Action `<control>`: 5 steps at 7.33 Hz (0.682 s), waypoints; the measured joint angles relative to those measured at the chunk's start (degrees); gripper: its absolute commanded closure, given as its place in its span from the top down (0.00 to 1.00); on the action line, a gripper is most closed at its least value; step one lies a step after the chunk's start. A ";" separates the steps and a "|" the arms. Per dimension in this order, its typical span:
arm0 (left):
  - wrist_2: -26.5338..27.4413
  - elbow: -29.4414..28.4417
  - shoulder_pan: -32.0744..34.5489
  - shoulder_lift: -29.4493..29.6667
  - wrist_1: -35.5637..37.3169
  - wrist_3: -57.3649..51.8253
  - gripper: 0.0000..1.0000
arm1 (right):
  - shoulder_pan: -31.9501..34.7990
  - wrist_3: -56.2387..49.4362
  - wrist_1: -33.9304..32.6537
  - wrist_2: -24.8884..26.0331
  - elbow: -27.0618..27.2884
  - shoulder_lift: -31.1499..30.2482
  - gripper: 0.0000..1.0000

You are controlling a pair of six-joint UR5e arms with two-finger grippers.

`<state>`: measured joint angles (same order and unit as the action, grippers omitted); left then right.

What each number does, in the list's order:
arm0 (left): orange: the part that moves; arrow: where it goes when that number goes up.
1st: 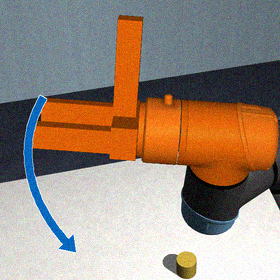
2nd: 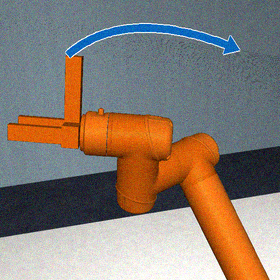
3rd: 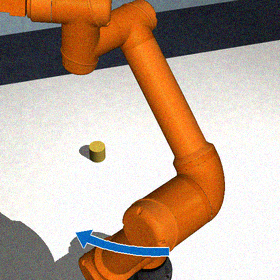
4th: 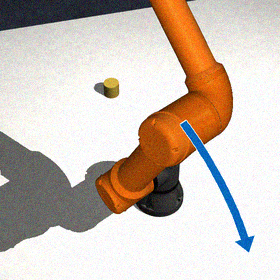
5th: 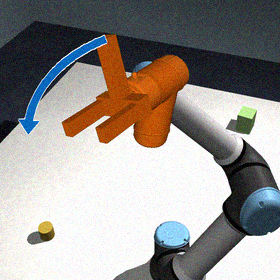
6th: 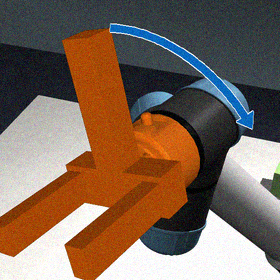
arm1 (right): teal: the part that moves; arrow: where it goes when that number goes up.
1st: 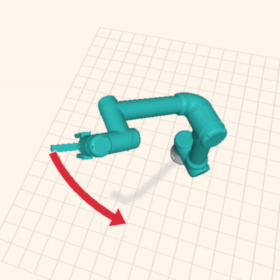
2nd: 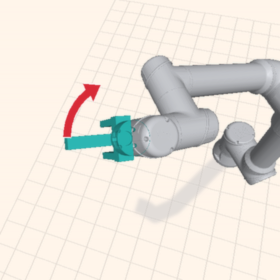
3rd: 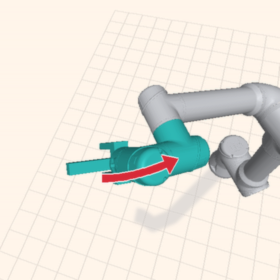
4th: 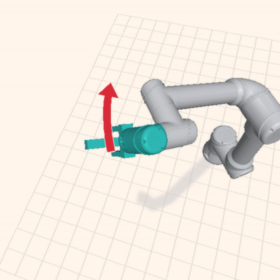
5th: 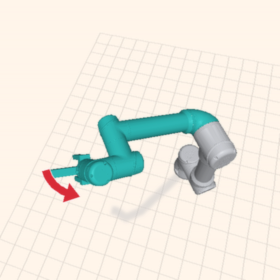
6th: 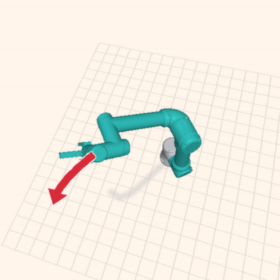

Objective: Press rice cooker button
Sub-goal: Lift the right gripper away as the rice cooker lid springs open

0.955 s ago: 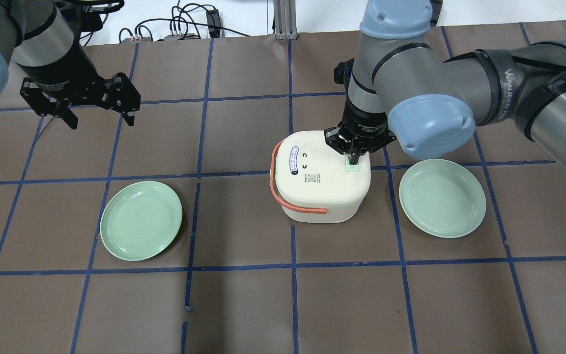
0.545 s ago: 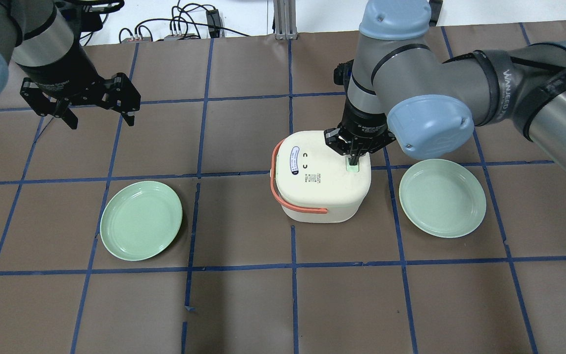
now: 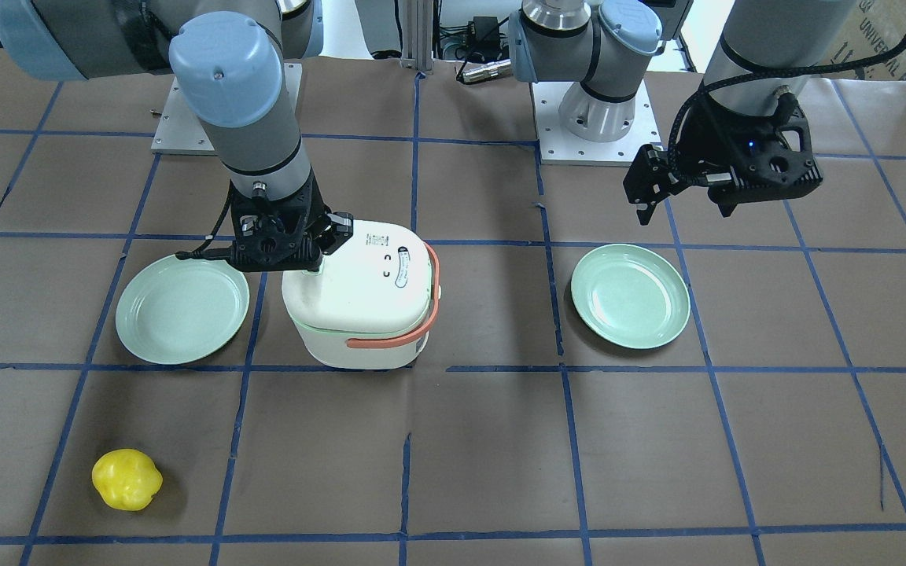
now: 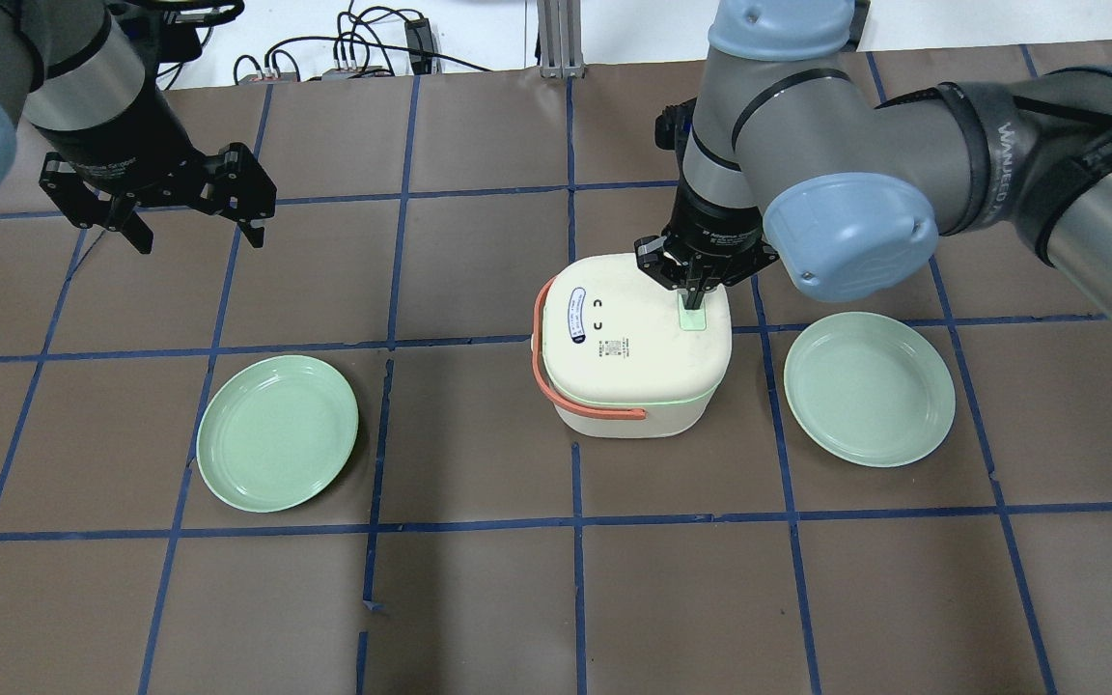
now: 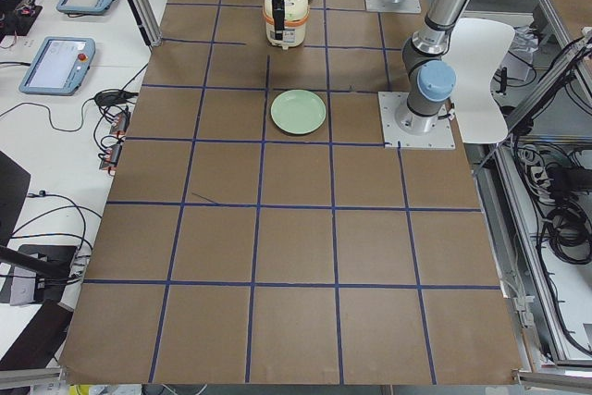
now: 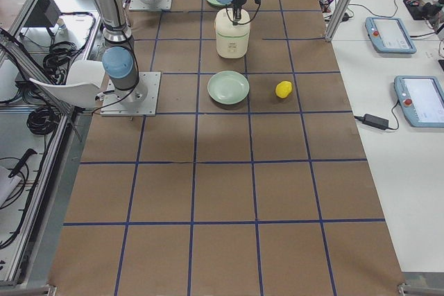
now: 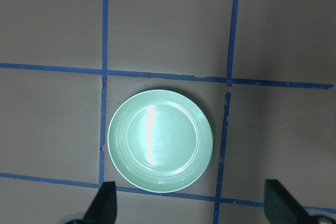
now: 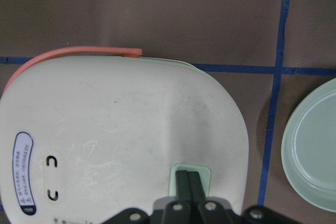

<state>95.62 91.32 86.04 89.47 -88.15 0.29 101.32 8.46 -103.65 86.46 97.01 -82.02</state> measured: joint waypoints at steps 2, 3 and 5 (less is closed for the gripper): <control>0.00 0.00 0.00 0.00 0.00 0.01 1.00 | -1.06 -0.04 3.35 -1.49 -3.70 -1.62 0.66; 0.00 0.00 0.00 0.00 0.00 0.04 1.00 | -2.09 -0.28 6.89 -1.59 -7.07 -1.91 0.72; 0.00 0.00 0.00 0.00 0.00 0.00 1.00 | -5.27 -1.24 12.80 -0.48 -12.27 -2.31 0.95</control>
<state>95.63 91.32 86.05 89.47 -88.15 0.29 96.05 7.22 -90.85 85.98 84.74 -84.34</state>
